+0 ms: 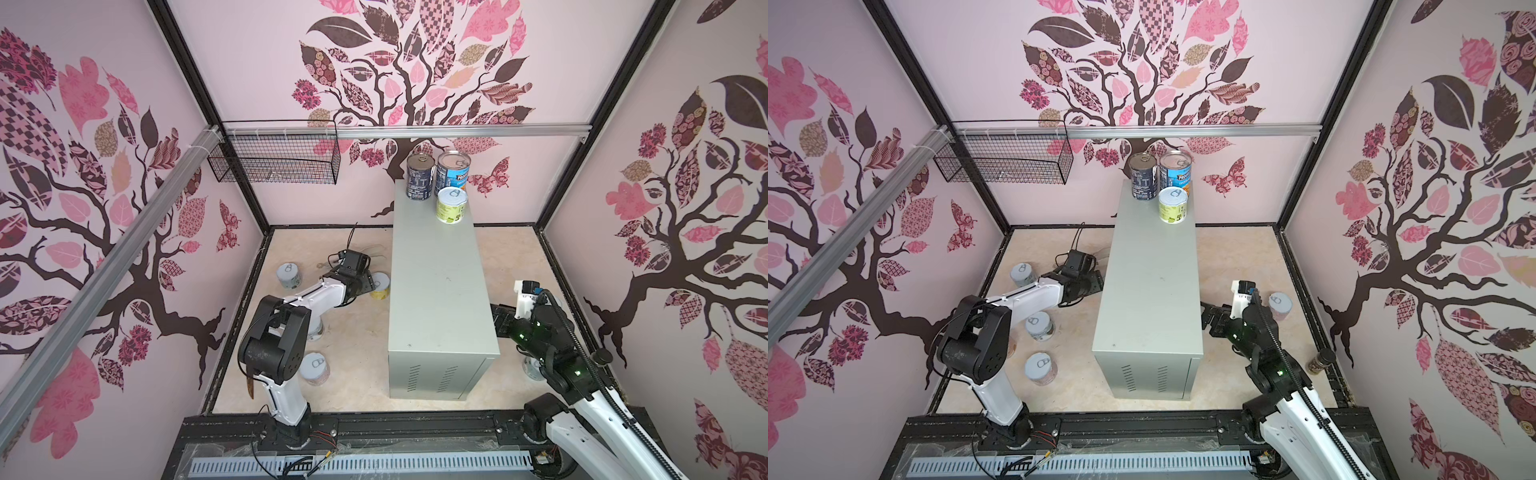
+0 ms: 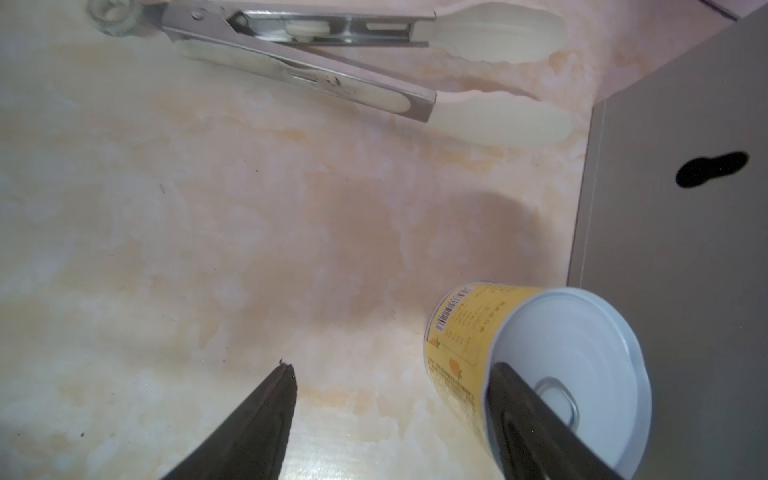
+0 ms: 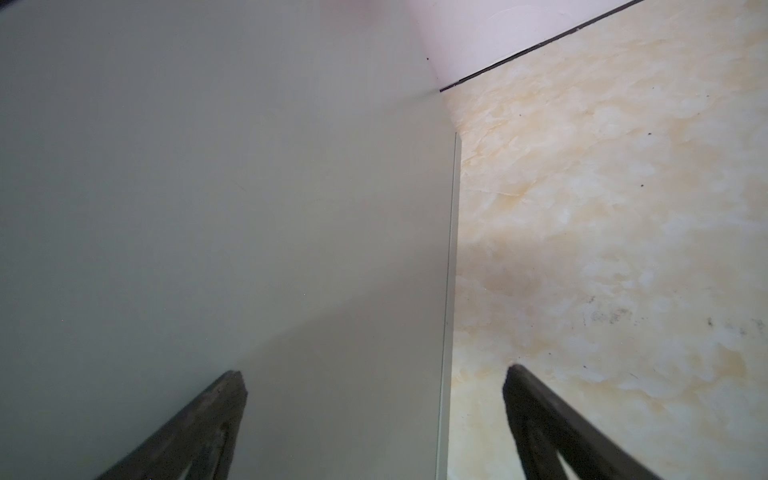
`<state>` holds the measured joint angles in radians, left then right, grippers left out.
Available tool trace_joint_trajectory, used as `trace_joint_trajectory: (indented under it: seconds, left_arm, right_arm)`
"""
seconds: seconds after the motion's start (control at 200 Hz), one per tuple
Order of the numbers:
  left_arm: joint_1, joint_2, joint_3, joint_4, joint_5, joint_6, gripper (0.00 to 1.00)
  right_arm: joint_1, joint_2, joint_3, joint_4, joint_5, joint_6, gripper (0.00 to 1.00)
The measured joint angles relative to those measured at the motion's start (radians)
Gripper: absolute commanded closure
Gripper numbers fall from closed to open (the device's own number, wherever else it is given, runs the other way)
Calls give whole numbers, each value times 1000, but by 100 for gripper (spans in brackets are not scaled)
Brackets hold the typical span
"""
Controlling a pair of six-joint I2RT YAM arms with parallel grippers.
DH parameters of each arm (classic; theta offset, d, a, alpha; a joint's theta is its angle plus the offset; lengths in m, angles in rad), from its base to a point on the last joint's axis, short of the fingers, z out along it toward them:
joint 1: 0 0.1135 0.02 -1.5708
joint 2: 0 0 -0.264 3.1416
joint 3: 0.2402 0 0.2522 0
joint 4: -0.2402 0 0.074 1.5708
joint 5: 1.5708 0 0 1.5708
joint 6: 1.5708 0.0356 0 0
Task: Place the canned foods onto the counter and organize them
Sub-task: 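Lower the open left gripper down around the small yellow can, then close the left gripper on the small yellow can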
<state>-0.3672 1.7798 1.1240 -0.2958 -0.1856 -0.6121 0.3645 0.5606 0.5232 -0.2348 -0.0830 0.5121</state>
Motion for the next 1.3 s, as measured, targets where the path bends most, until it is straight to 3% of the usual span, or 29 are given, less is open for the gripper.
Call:
trace_joint_trajectory:
  seconds: [0.285, 0.47, 0.595, 0.72, 0.85, 1.155, 1.19, 1.3]
  left_arm:
    - [0, -4, 0, 0, -53, 14, 49]
    - [0, -15, 0, -24, -102, 26, 70]
    - [2, -30, -3, -40, -140, 28, 74]
    - [3, -52, -9, -42, -166, 31, 58]
    - [3, -79, -12, -45, -174, 32, 26]
    - [-22, -104, -10, -43, -126, 64, 10]
    - [-27, -95, -7, -45, -117, 69, 2]
    - [-37, -52, -2, -51, -87, 82, 2]
  right_arm:
    - [1, 0, -2, 0, 0, 0, 0]
    - [1, 0, -2, 0, 0, 0, 0]
    - [1, 0, -2, 0, 0, 0, 0]
    - [1, 2, -2, 0, 0, 0, 0]
    - [1, 5, -2, 1, 0, 0, 0]
    - [1, 9, -2, 1, 0, 0, 0]
    - [1, 9, -2, 1, 0, 0, 0]
    - [1, 9, -2, 0, 0, 0, 0]
